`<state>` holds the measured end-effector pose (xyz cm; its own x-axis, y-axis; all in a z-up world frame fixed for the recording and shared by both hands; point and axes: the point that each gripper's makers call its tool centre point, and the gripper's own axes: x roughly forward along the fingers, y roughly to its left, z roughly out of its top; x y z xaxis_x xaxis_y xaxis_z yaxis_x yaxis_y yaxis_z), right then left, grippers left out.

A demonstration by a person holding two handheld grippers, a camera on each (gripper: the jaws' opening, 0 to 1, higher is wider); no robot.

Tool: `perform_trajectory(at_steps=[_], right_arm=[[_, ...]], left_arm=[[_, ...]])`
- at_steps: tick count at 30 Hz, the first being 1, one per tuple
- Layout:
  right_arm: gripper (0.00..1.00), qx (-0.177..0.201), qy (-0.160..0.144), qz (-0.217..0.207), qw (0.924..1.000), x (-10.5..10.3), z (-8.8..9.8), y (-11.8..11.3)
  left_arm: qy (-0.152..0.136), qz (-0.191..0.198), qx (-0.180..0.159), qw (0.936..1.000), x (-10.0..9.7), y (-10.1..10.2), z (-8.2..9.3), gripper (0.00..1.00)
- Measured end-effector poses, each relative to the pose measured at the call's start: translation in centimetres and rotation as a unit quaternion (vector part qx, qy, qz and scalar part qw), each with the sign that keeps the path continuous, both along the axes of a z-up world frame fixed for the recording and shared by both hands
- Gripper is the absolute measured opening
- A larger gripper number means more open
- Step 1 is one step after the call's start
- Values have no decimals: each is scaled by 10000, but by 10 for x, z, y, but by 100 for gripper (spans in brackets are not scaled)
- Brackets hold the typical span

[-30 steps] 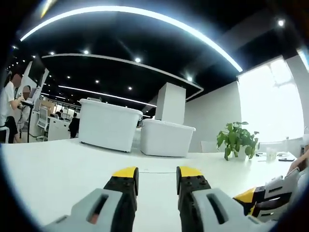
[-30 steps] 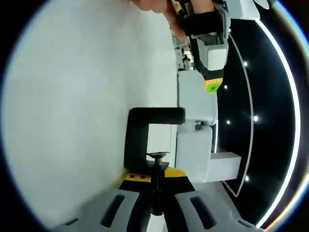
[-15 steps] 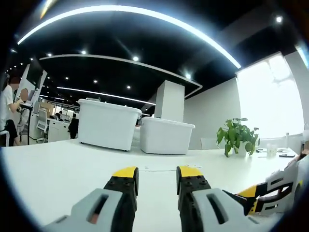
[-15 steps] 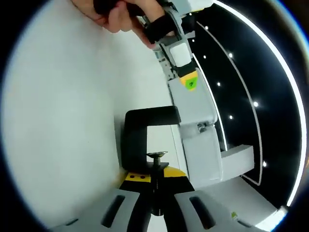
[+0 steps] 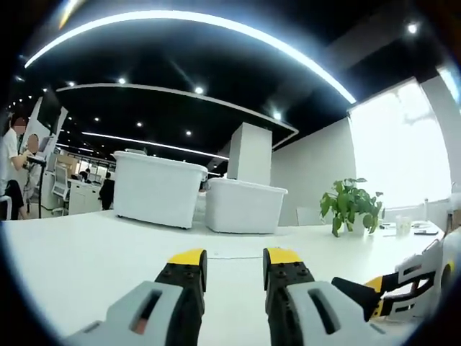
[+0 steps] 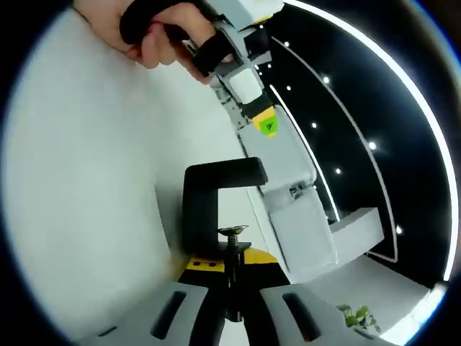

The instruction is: Clamp the fixed fixture on the desktop, loosen the retaining clip, secure it to the edge of the desk, and tighten the retaining clip.

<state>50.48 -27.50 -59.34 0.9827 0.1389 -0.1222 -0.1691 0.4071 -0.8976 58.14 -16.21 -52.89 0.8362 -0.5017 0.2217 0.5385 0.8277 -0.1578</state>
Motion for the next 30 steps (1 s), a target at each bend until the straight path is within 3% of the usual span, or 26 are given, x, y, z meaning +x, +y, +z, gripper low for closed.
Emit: perform_trajectory(at_steps=[6, 12, 19, 30], right_arm=[[4, 256, -113, 45, 9996, 2, 3, -3], [4, 265, -111, 171, 9994, 10, 4, -4], [4, 206, -69, 279, 9994, 11, 3, 0], [3, 669, 10, 461, 9967, 1, 7, 4]], left_arm=[[-22, 15, 42, 10000, 0, -2, 0, 33], [-69, -47, -222, 9997, -1, 0, 7, 33], [-78, -28, -255, 9996, 0, 2, 8, 33], [-90, -39, -332, 9994, -1, 5, 9, 33]])
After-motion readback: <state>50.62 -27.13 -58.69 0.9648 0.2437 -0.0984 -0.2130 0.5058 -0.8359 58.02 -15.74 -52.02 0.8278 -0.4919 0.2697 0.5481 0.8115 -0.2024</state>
